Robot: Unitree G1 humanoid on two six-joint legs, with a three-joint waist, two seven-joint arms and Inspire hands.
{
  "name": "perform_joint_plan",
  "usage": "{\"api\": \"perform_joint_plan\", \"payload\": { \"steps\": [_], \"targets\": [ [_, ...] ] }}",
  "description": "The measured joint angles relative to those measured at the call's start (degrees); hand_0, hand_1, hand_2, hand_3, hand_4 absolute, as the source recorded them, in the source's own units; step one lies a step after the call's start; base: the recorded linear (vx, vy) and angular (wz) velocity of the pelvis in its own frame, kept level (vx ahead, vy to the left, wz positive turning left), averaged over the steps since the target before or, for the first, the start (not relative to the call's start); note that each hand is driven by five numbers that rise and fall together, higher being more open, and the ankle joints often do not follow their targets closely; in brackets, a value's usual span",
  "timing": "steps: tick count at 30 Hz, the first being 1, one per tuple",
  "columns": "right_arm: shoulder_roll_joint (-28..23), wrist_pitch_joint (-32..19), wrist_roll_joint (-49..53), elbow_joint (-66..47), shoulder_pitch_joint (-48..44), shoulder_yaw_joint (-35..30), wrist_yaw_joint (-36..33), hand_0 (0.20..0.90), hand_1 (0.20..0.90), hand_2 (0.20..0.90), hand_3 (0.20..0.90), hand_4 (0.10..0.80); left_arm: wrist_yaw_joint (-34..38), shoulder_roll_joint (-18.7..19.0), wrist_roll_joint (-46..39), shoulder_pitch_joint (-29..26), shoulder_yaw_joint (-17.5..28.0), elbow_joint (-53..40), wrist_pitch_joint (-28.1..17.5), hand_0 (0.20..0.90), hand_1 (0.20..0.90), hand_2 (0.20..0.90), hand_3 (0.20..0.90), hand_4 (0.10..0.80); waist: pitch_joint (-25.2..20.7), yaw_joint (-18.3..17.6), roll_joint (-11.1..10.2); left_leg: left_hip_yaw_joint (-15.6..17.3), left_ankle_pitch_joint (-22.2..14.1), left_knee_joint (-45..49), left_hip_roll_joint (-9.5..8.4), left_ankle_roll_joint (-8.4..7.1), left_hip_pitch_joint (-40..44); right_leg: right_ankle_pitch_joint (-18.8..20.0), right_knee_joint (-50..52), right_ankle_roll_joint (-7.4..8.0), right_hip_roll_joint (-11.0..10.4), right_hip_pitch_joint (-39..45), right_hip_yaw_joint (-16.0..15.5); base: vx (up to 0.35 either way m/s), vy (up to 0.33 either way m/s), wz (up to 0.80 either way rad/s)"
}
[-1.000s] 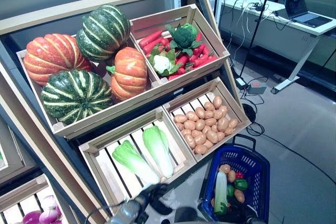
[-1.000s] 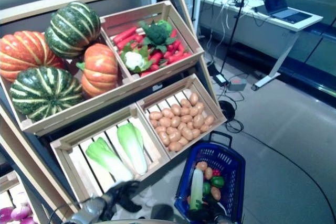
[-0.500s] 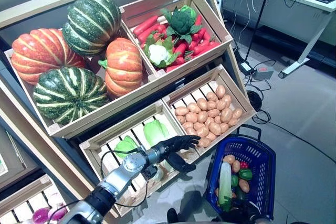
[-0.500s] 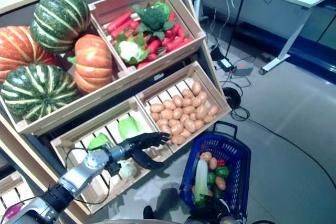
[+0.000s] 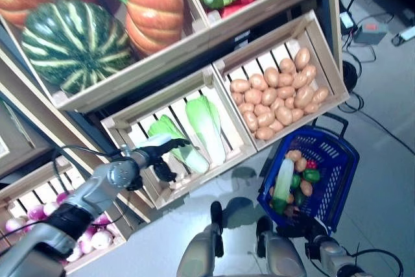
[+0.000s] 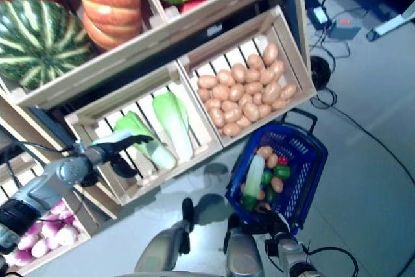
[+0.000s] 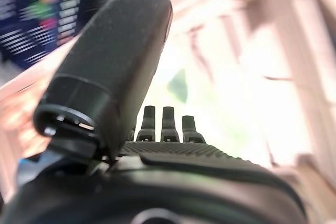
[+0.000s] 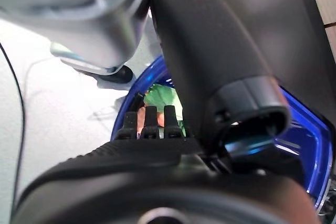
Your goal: Put vegetables into the basket
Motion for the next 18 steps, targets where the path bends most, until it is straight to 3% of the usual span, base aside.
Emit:
{"api": "perform_joint_plan", "payload": {
  "steps": [6, 10, 18],
  "targets": [
    [-0.8, -1.8, 2.4, -0.4, -3.3, -0.2, 0.0, 0.900, 0.900, 0.900, 0.900, 0.800, 9.2, -0.8, 4.9, -3.0, 0.0, 2.5, 0.2, 0.900, 0.900, 0.900, 0.900, 0.800, 4.0, 0.2, 0.3, -1.3, 0.7, 3.9, 0.29, -0.34, -5.7, -1.3, 6.1, -1.50, -0.1, -6.3, -0.5, -0.094, -0.042, 0.08],
    [-1.0, -1.8, 2.5, -2.3, -4.6, 0.0, -0.1, 0.900, 0.900, 0.900, 0.900, 0.800, 17.3, -1.6, 13.1, -5.2, -1.3, 7.3, -0.7, 0.900, 0.900, 0.900, 0.900, 0.800, 5.0, -0.1, -0.4, -1.3, 0.4, 6.4, 0.66, -0.80, -9.2, -1.9, 9.2, -2.47, -0.3, -10.0, -0.5, -0.060, -0.023, 0.00],
    [-1.1, -2.2, 4.6, -4.5, -5.9, 0.5, -0.5, 0.900, 0.900, 0.900, 0.900, 0.800, 40.4, -6.8, 27.8, -9.2, -5.1, 17.7, -1.6, 0.900, 0.900, 0.900, 0.900, 0.800, 6.1, -0.2, -2.1, -1.3, -1.2, 12.7, 1.02, -0.63, -14.6, -2.5, 13.9, -3.08, -0.5, -14.7, -0.1, -0.040, 0.010, -0.02]
  ]
}}
